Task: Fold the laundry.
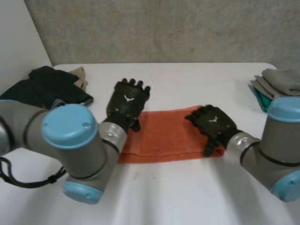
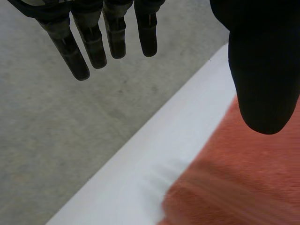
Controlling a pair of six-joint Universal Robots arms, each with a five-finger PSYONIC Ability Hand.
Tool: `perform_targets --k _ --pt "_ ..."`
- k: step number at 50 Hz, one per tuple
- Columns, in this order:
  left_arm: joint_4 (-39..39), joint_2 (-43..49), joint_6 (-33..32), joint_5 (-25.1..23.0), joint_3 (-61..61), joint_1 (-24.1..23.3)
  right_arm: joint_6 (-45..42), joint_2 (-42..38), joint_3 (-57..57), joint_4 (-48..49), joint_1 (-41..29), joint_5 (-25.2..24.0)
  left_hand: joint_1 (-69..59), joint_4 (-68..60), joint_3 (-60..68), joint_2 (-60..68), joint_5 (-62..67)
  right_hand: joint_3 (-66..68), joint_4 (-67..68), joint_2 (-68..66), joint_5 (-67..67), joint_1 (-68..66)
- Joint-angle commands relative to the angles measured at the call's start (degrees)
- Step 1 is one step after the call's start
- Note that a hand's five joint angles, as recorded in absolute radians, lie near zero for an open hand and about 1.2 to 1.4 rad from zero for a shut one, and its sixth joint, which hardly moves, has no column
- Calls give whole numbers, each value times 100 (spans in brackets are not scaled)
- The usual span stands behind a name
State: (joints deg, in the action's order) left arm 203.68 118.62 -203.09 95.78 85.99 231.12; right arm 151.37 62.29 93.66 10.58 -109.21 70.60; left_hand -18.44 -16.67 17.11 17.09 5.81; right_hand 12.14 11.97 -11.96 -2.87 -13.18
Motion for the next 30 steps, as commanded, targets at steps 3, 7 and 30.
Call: perform_targets --k 3,7,30 --pt "-57 135 -2 38 5 -50 -1644 -243 30 -92 462 779 217 40 -84 -82 46 4657 4675 -4675 -4585 -4554" --pt "-83 -286 33 47 242 47 -1926 -305 -321 -22 418 1104 217 40 -84 -82 46 6786 6803 -6804 -6713 -6682" --pt "-74 -1834 419 3 1641 1366 -1315 -1096 -1333 1086 -2289 -381 217 40 -84 -82 46 4760 4778 -4778 -4688 -4656"
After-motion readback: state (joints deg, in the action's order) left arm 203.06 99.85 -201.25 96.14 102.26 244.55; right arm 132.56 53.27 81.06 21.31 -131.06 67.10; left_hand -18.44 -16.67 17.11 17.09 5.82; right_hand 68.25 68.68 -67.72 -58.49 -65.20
